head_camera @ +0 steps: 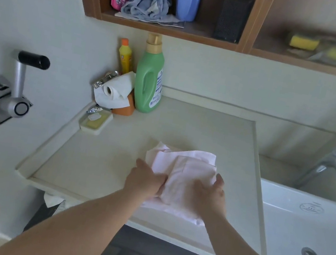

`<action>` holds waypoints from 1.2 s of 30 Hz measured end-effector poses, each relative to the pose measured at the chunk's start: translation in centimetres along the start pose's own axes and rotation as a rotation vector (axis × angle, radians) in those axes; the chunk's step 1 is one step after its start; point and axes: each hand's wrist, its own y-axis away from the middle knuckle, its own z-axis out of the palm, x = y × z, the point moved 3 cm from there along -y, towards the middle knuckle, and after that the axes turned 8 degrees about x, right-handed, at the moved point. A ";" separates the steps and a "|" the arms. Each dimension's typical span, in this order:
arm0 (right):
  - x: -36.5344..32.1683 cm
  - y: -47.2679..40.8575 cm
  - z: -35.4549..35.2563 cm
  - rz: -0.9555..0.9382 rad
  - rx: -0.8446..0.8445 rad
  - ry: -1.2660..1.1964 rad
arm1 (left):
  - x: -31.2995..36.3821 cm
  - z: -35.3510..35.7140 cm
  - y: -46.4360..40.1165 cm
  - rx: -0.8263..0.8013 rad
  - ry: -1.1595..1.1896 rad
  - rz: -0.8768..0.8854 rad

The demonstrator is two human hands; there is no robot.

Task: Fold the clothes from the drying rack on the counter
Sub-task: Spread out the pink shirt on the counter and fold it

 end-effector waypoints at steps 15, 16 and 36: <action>-2.9 0.9 -9.3 -0.163 -0.619 -0.796 | 6.9 -5.2 6.6 -0.240 0.620 0.191; -2.7 1.1 -10.2 -0.156 -0.628 -0.824 | 7.0 -5.4 7.1 -0.238 0.651 0.196; 11.4 6.9 -17.8 0.168 -0.324 -0.990 | 9.0 3.0 17.8 -0.639 0.339 0.443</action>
